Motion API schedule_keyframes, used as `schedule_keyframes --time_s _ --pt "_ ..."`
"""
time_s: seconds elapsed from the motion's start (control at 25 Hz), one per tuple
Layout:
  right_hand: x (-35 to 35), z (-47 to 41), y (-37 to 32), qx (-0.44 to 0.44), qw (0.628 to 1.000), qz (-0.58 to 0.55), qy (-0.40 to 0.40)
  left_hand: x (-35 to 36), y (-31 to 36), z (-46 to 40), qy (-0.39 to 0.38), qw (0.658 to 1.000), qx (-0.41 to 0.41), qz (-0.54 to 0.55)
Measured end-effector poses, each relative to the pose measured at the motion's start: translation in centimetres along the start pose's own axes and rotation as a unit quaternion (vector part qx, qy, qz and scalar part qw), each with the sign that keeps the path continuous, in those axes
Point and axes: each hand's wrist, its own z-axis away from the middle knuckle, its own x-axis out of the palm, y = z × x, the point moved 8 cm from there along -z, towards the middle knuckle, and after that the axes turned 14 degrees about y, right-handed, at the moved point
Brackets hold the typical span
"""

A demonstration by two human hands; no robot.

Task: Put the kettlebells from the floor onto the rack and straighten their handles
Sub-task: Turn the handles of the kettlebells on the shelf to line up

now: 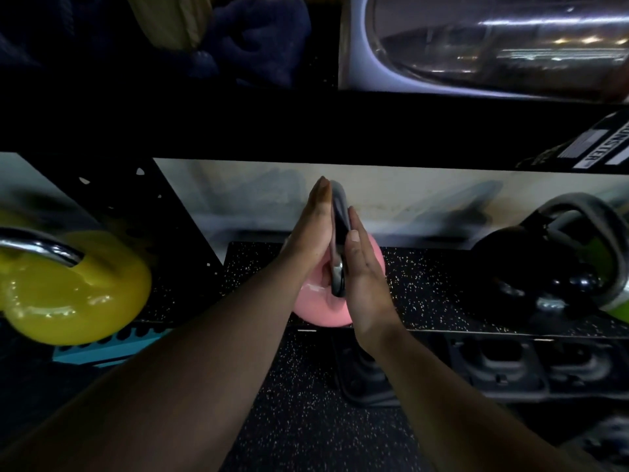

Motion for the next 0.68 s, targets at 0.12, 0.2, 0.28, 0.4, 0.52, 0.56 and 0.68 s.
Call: schedule_keyframes --time_s 0.12,0.2,0.28,0.4,0.52,0.56,0.68 --pt "0.6 0.1 0.1 -0.001 1.000 -0.005 0.015 -0.2 0.4 -0.4 -0.010 1.000 0.021 -0.014" --pt "1.1 0.2 0.2 -0.006 1.000 -0.010 0.027 -0.4 0.8 -0.5 -0.018 0.999 0.034 -0.019" --pt "1.4 0.2 0.3 -0.009 0.999 -0.019 0.035 -0.6 1.0 -0.6 -0.022 0.999 0.045 -0.019" --pt "1.9 0.4 0.6 0.001 0.999 -0.047 0.020 -0.8 0.8 -1.0 -0.021 0.999 0.040 -0.024" --pt "1.7 0.5 0.5 0.001 0.998 -0.068 0.008 -0.7 0.5 -1.0 -0.024 0.999 0.033 -0.036" --pt "1.7 0.5 0.5 0.008 0.997 -0.078 0.003 -0.6 0.4 -1.0 -0.023 0.999 0.030 -0.036" --pt "1.4 0.3 0.8 0.017 0.996 -0.088 -0.012 -0.4 0.2 -1.0 -0.017 0.999 0.022 -0.021"
